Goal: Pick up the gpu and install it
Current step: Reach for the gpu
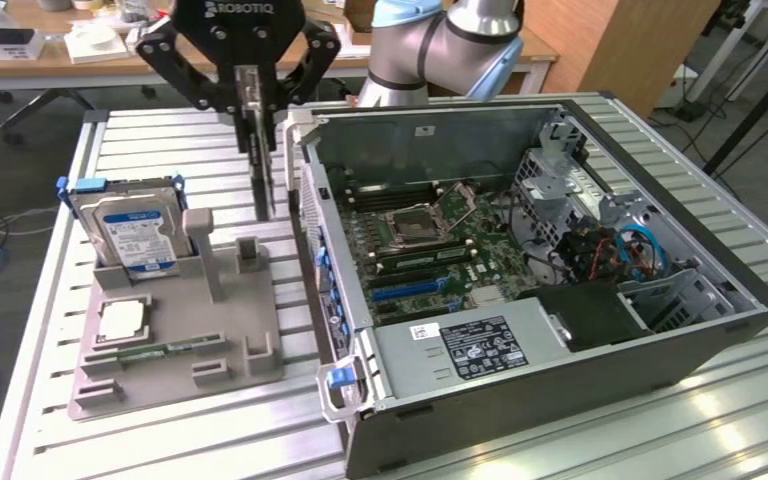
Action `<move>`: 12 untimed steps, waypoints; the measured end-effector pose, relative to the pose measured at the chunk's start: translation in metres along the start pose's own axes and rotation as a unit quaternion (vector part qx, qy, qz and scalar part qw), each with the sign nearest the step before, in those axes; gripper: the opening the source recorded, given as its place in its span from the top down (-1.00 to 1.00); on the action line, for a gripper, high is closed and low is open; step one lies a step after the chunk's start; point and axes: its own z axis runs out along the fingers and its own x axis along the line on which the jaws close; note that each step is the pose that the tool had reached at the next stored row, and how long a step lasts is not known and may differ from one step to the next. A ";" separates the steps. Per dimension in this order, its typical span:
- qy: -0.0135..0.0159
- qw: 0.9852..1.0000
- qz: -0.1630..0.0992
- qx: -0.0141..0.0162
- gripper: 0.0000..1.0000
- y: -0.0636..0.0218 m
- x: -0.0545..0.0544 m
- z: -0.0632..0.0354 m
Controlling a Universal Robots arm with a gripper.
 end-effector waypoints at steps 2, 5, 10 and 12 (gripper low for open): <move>0.000 1.000 0.000 0.000 0.47 0.0003 -0.008 0.0002; 0.000 1.000 0.000 0.000 0.47 0.0006 -0.021 0.0005; 0.000 1.000 -0.001 0.000 0.47 0.0012 -0.041 0.0010; 0.000 1.000 -0.001 0.000 0.47 0.0015 -0.050 0.0011</move>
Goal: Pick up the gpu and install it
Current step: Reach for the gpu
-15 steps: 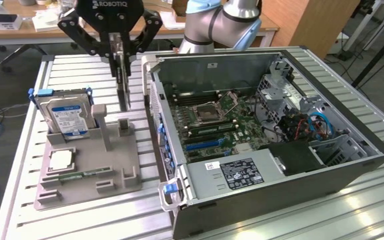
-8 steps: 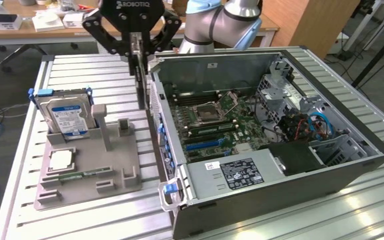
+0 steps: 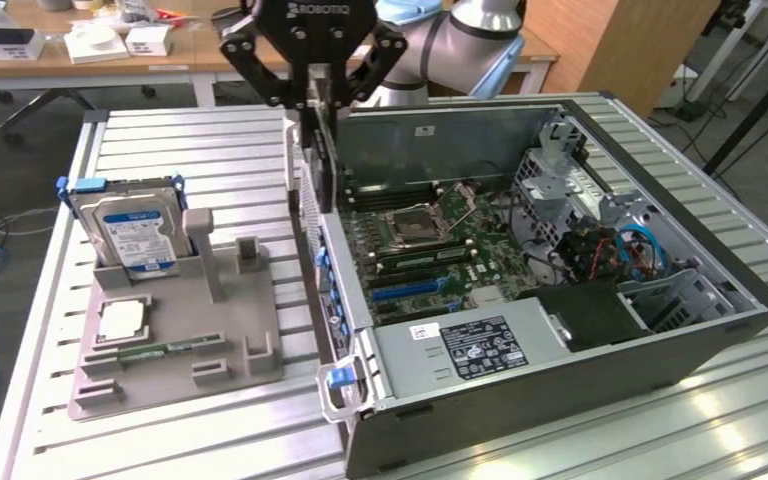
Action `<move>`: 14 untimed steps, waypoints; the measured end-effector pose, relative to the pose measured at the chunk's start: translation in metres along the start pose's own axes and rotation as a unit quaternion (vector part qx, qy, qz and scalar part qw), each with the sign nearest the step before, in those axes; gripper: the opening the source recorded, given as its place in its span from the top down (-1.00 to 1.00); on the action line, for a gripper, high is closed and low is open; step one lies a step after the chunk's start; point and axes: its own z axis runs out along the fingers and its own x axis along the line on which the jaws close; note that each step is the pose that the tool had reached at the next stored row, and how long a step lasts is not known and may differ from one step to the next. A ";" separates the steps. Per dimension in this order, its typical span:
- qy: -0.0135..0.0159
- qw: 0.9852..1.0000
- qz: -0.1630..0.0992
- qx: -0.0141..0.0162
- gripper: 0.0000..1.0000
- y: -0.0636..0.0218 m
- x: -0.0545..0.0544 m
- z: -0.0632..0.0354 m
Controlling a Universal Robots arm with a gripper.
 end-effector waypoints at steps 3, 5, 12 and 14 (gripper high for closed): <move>0.000 1.000 0.000 0.000 0.47 0.0003 -0.014 0.0004; 0.000 1.000 -0.001 0.000 0.47 0.0006 -0.023 0.0006; 0.000 1.000 -0.002 -0.001 0.47 0.0014 -0.054 0.0012; 0.000 1.000 -0.002 -0.001 0.47 0.0017 -0.063 0.0014</move>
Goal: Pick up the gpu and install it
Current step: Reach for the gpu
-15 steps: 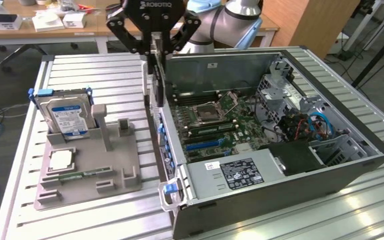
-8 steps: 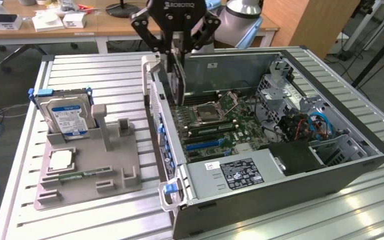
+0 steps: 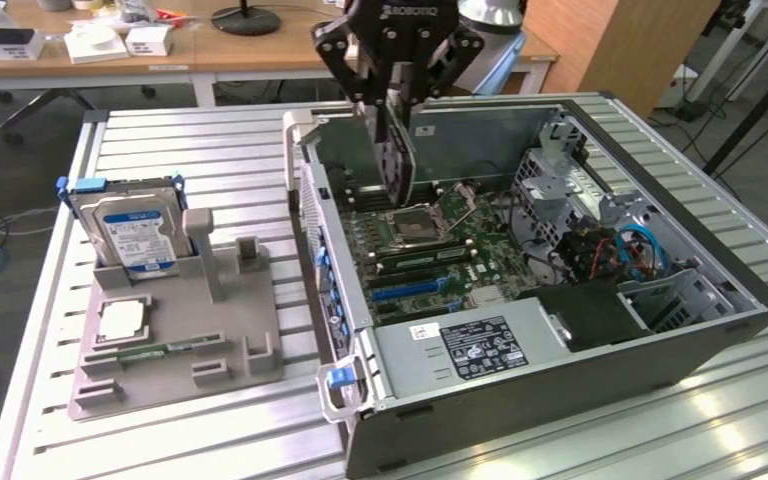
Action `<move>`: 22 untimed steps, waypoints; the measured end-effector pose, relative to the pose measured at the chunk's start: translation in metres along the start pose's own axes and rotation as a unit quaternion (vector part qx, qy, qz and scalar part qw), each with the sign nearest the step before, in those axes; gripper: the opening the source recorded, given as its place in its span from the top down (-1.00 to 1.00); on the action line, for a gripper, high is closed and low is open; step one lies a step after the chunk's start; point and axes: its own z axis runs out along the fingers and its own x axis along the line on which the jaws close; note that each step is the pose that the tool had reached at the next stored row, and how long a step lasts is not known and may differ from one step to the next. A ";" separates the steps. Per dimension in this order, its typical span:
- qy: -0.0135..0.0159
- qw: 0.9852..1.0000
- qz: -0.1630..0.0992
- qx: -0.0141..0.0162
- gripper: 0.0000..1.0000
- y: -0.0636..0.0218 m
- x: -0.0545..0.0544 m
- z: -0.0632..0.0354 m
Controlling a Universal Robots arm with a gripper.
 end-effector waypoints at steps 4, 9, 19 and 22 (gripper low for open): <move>0.000 1.000 -0.001 0.000 0.47 0.0004 -0.018 0.0004; 0.000 1.000 -0.002 0.000 0.47 0.0009 -0.039 0.0008; 0.000 1.000 -0.003 -0.001 0.47 0.0017 -0.073 0.0016; 0.000 1.000 -0.004 -0.001 0.47 0.0019 -0.082 0.0018</move>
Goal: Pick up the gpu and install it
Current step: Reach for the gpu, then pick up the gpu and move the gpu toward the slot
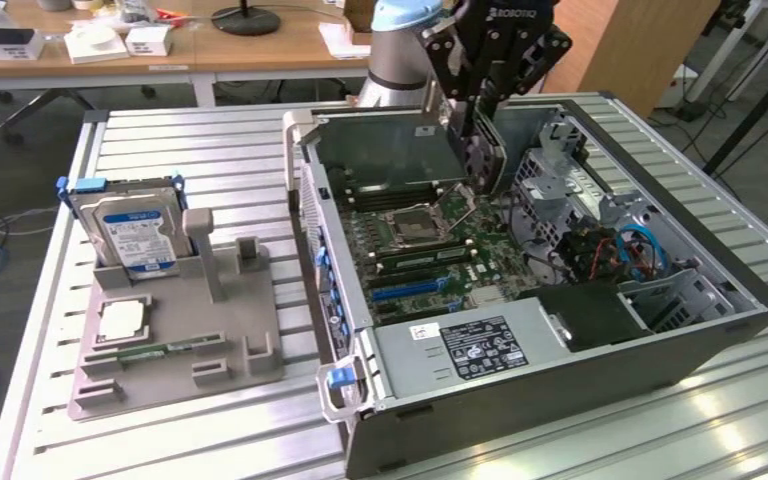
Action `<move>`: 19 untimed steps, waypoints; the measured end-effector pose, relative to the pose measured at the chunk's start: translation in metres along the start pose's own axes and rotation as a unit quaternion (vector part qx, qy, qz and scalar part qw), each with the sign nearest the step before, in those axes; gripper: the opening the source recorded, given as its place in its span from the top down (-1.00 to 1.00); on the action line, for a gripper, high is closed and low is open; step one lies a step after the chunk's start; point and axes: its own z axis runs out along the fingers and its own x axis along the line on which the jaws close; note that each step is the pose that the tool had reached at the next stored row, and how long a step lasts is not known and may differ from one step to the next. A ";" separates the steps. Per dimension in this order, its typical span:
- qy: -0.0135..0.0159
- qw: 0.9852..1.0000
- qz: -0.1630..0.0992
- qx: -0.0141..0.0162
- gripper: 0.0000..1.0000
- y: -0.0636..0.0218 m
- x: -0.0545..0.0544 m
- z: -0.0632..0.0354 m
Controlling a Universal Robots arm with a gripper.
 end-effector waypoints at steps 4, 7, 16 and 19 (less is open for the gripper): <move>0.000 1.000 -0.001 0.000 0.47 0.0001 -0.011 0.0003; 0.000 1.000 -0.001 0.000 0.47 0.0002 -0.015 0.0003; 0.000 1.000 -0.001 0.000 0.47 0.0002 -0.015 0.0004; 0.000 1.000 -0.001 0.000 0.47 0.0002 -0.015 0.0004</move>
